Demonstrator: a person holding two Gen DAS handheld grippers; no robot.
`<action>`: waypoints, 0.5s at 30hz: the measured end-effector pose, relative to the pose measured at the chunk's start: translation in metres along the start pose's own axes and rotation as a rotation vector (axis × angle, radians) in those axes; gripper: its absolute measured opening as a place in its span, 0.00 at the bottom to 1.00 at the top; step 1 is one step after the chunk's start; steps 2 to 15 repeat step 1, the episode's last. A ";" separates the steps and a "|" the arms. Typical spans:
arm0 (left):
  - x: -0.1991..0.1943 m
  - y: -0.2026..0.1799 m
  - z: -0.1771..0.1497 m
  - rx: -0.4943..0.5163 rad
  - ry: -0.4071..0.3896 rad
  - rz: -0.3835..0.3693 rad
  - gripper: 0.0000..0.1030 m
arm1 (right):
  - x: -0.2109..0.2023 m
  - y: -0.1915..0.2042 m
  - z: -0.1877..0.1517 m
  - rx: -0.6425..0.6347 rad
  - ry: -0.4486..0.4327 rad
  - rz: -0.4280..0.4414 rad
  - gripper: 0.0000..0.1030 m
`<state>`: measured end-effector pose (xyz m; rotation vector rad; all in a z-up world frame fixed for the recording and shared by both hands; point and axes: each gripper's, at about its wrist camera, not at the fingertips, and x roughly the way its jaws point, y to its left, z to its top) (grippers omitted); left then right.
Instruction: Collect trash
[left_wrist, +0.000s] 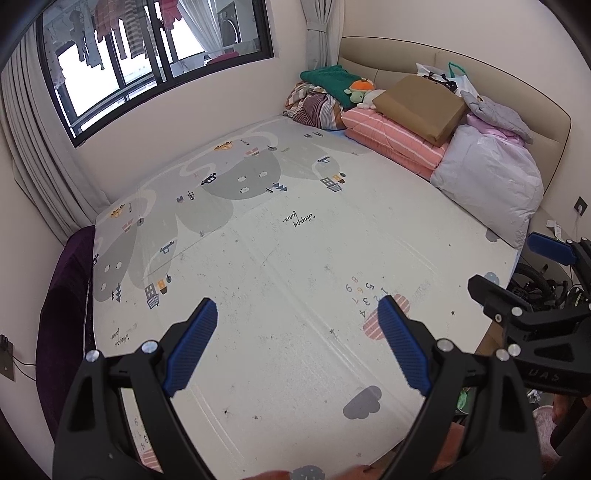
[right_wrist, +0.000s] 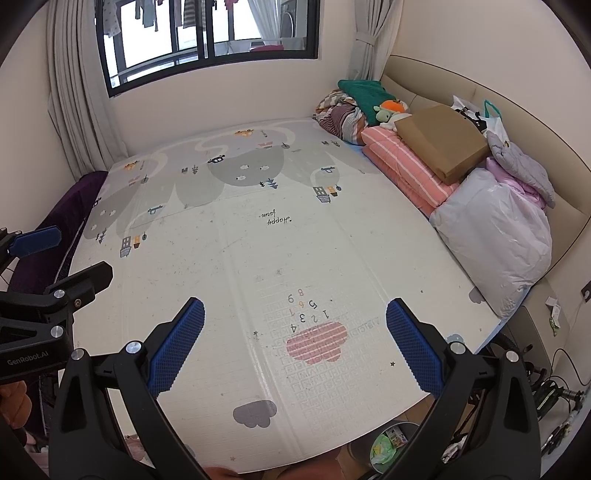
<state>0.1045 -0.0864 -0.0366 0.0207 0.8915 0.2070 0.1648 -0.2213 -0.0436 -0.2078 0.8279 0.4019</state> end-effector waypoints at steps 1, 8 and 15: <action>0.000 0.001 0.000 -0.002 0.001 0.000 0.86 | 0.000 0.000 0.000 0.000 0.001 0.000 0.93; 0.000 0.001 0.000 -0.002 0.001 0.000 0.86 | 0.000 0.000 0.000 0.000 0.001 0.000 0.93; 0.000 0.001 0.000 -0.002 0.001 0.000 0.86 | 0.000 0.000 0.000 0.000 0.001 0.000 0.93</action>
